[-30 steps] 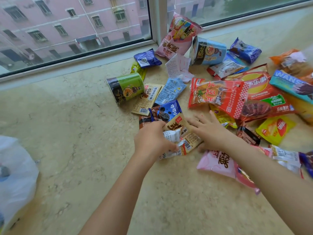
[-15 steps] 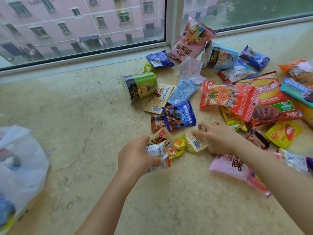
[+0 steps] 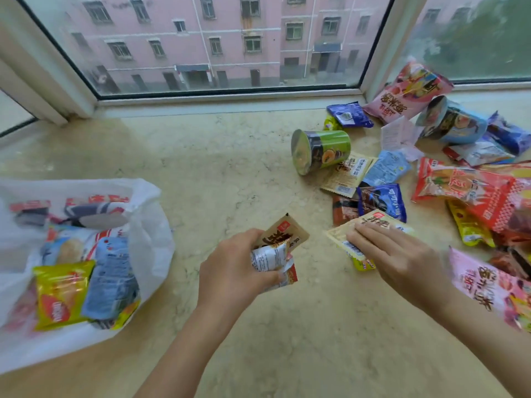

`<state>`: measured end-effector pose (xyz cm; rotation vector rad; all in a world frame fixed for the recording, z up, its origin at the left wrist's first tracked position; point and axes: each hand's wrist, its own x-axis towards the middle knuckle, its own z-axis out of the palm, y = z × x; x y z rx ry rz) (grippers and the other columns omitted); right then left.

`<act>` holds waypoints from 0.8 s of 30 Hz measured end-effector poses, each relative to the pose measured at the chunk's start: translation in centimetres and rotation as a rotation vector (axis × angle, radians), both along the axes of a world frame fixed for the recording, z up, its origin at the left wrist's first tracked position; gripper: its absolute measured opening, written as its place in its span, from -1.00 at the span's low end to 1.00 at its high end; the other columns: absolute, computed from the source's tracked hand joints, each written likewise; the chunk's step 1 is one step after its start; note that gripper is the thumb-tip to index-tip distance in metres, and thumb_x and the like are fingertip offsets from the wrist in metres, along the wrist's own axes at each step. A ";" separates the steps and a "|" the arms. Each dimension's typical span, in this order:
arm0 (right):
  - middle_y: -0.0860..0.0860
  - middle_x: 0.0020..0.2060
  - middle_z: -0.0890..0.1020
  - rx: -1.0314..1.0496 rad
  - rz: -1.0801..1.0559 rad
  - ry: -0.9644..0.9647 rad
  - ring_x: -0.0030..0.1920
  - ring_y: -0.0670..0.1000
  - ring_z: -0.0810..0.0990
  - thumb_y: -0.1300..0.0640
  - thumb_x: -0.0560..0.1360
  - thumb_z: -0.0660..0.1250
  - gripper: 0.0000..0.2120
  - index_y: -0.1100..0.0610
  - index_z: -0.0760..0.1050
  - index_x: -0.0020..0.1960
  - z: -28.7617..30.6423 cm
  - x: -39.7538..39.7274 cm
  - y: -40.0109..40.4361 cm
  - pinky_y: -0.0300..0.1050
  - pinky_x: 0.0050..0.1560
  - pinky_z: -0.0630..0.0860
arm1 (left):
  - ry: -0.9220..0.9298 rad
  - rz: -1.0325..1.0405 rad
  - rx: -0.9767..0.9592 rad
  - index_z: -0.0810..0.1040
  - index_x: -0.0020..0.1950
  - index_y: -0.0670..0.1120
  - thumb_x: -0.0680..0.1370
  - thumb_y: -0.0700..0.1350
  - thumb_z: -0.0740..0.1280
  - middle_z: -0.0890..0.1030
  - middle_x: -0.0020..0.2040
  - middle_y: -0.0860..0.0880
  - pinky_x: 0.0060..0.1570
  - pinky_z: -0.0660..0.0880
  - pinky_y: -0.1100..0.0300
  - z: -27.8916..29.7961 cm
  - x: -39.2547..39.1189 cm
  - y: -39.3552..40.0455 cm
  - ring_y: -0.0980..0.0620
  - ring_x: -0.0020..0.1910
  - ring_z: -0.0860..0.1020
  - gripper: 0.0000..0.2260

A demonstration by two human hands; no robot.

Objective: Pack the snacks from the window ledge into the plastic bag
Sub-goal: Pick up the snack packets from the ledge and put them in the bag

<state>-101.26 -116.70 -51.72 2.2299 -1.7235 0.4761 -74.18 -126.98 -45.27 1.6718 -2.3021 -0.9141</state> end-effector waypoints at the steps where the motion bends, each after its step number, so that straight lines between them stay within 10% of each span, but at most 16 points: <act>1: 0.09 0.15 0.64 -0.029 0.041 -0.028 0.15 0.11 0.62 0.41 0.44 0.27 -0.54 0.09 0.46 0.28 0.9 2.1 -0.6 0.08 0.02 0.59 | 0.016 0.004 -0.025 0.48 0.02 0.22 0.24 0.18 0.51 0.54 -0.19 0.21 -0.33 0.38 0.20 0.6 1.6 0.0 0.25 -0.20 0.48 -0.59; 11: 0.09 0.21 0.59 -0.186 0.334 -0.250 0.24 0.09 0.56 0.29 0.60 0.17 -0.70 0.10 0.47 0.29 6.5 22.4 -8.0 0.12 0.06 0.57 | -0.137 0.087 -0.911 0.63 0.12 0.06 0.32 0.00 0.55 0.60 -0.04 0.05 -0.33 0.50 0.13 3.5 21.6 -0.6 -0.01 -0.07 0.52 -0.62; 24: 0.07 0.26 0.56 -0.141 0.550 -0.262 0.30 0.05 0.51 0.22 0.61 0.20 -0.71 0.05 0.49 0.30 5.5 38.4 -14.6 0.08 0.15 0.53 | -0.144 0.162 -0.938 0.50 0.16 -0.04 0.48 -0.20 0.38 0.60 -0.03 0.00 -0.24 0.54 0.11 -7.1 29.4 -8.2 -0.01 -0.10 0.55 -0.73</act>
